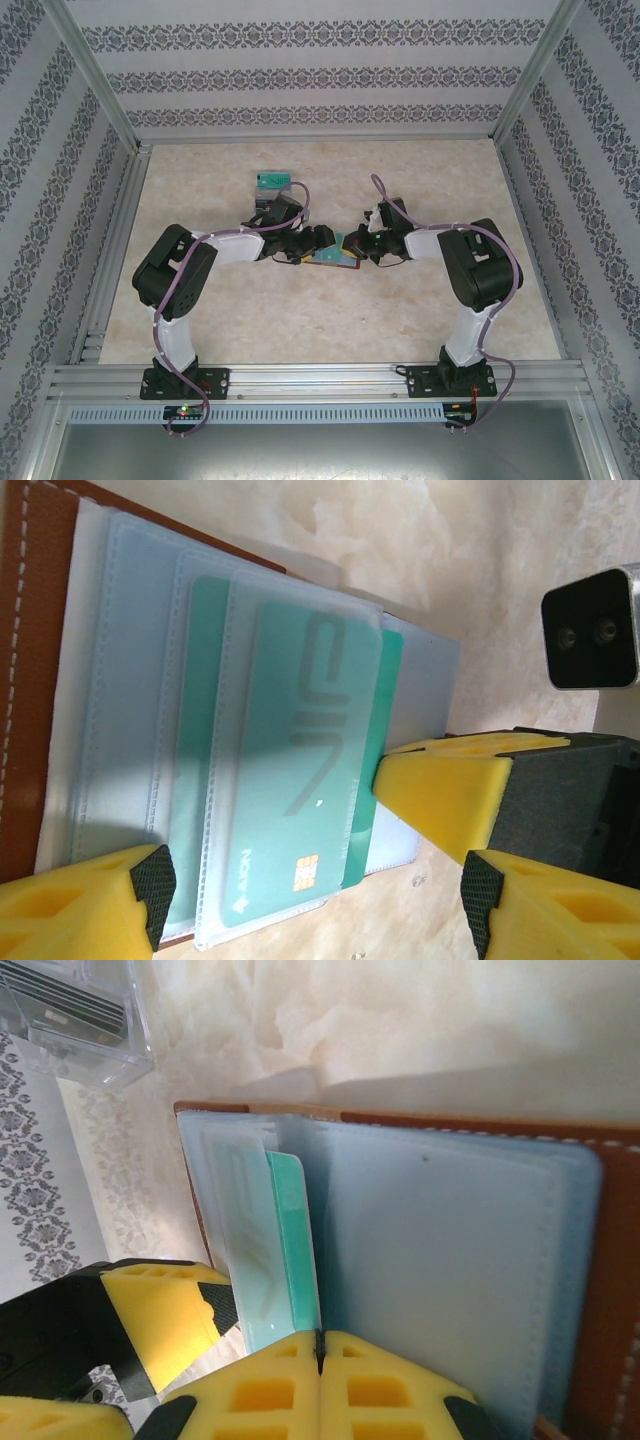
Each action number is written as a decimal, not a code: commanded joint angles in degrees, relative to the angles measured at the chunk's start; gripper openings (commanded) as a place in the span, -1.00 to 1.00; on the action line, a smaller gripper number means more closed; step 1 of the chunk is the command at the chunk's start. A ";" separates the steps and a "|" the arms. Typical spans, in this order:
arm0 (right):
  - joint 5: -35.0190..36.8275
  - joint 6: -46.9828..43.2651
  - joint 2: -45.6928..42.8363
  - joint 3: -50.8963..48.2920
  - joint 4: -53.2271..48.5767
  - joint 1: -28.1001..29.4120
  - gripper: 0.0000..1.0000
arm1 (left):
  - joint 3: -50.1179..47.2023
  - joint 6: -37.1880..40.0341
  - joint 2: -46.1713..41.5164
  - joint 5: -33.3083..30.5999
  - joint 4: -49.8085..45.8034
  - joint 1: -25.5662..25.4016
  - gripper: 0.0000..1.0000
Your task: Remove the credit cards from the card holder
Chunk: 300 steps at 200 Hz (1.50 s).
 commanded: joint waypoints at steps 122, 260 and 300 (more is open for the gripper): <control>-4.79 -3.51 -9.79 -8.46 -0.37 -7.33 -1.00 | -1.40 -0.17 0.16 -0.88 -3.46 0.83 0.57; -9.14 -2.49 -25.82 -4.73 -7.36 -7.61 -1.00 | -4.29 -3.84 -17.32 4.67 4.68 4.55 0.30; -14.66 0.47 -25.53 -1.25 -3.62 -6.21 -1.00 | -6.97 -6.33 -18.71 10.60 13.57 4.87 0.06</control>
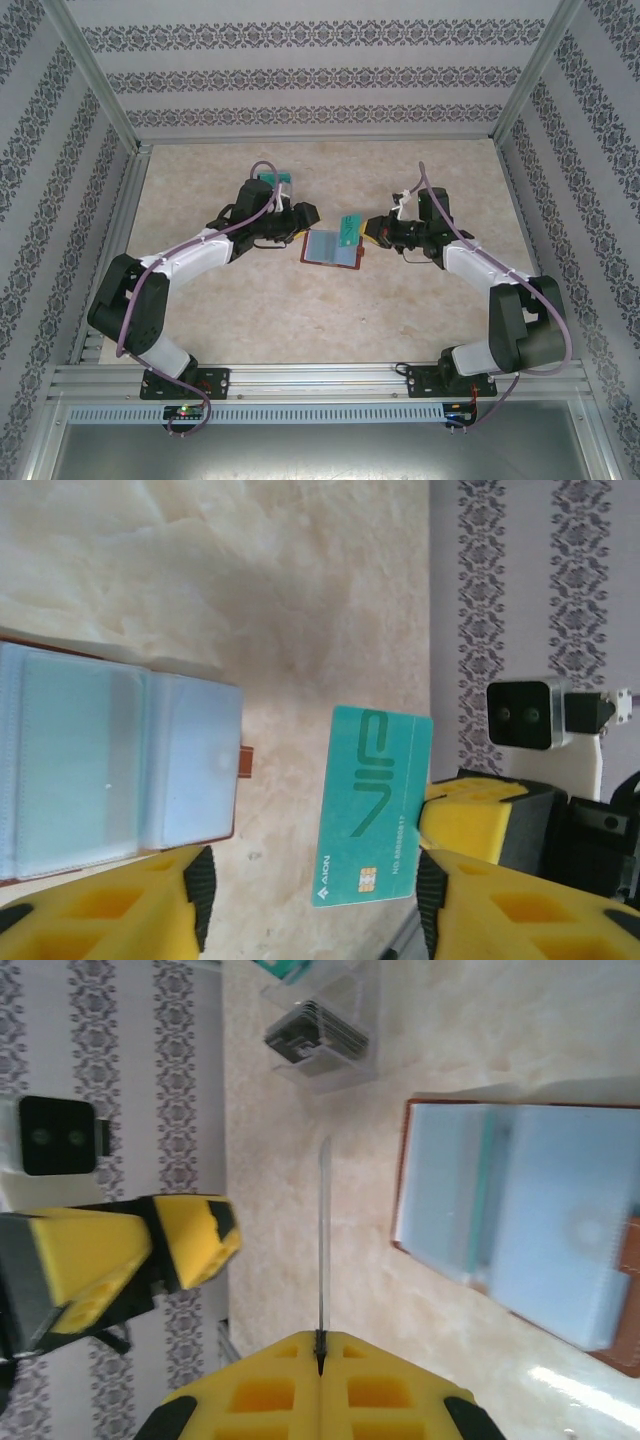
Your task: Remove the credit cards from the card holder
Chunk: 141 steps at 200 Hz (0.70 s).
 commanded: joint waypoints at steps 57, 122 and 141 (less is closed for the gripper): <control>-8.57 3.35 2.66 8.08 6.11 4.38 -1.00 | -2.79 -4.40 -1.61 8.44 14.21 0.36 -0.19; -9.32 4.67 4.84 9.21 8.28 5.51 -1.00 | -4.16 -5.15 -2.49 9.23 16.24 0.42 -0.23; -9.58 4.66 5.08 9.04 8.38 5.43 -1.00 | -4.25 -5.28 -2.64 9.20 16.45 0.44 -0.34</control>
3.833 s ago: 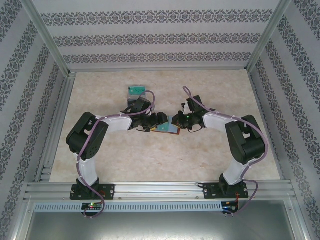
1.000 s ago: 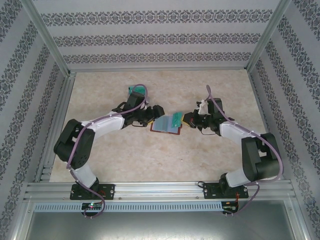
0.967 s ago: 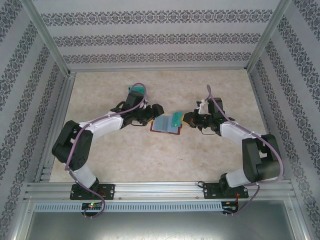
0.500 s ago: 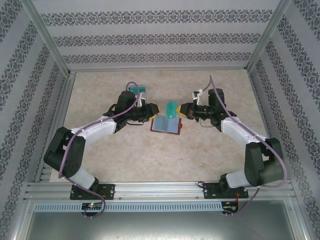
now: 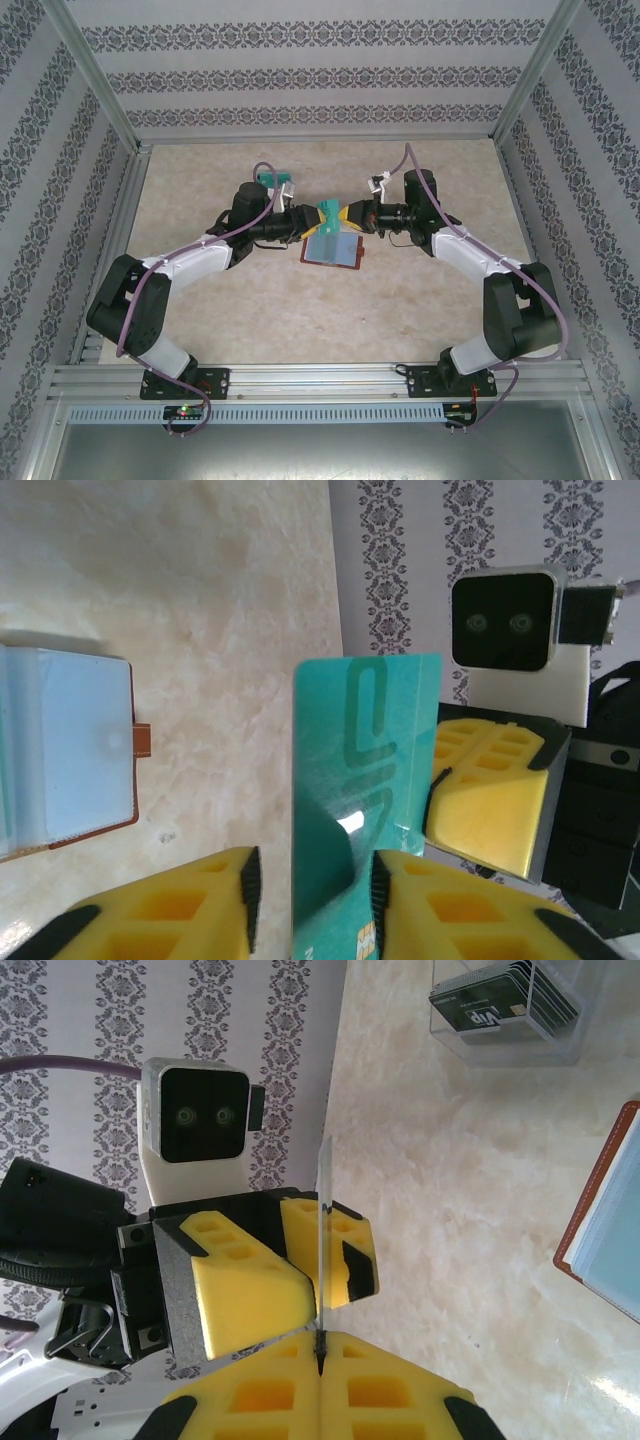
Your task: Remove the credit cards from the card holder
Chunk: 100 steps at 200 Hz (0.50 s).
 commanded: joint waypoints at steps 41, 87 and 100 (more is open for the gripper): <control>-2.46 0.29 1.05 0.51 2.92 0.46 -1.00 | -0.44 -0.75 -2.44 1.08 4.34 0.42 -0.37; -2.67 0.40 1.32 -0.56 3.82 0.31 -1.00 | -0.62 -0.84 -2.73 1.04 4.49 0.51 -0.43; -2.75 0.47 1.32 -0.90 4.06 0.20 -1.00 | -0.80 -1.00 -2.79 1.06 4.73 0.50 -0.44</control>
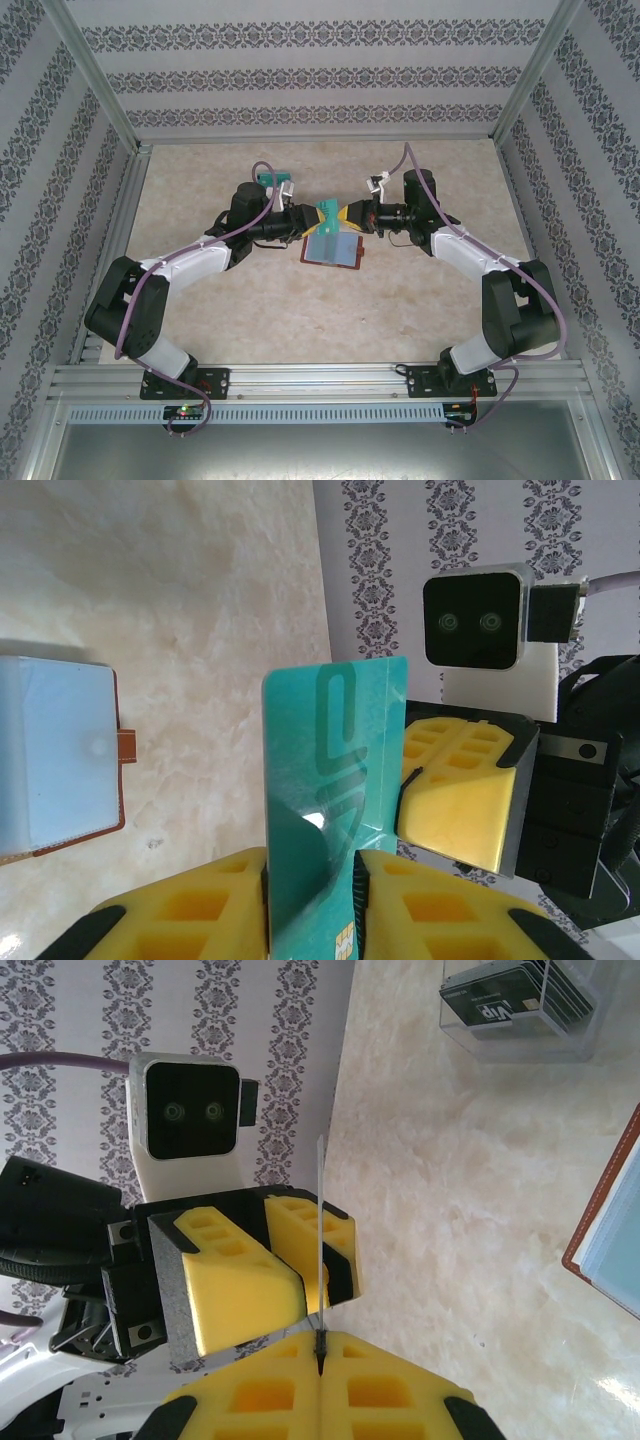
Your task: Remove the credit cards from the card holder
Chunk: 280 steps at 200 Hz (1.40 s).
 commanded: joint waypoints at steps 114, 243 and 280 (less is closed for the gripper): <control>-1.63 0.80 0.96 -3.12 4.40 -0.69 -1.00 | -1.46 -1.50 -3.07 0.95 4.68 1.05 -0.52; -1.10 1.10 1.92 -3.42 4.97 -0.84 -0.38 | -1.85 -1.56 -3.24 1.04 4.99 1.10 -0.96; -0.12 0.43 0.73 -4.17 3.84 -2.31 0.14 | -0.21 2.82 -4.44 0.54 -2.07 1.51 -0.97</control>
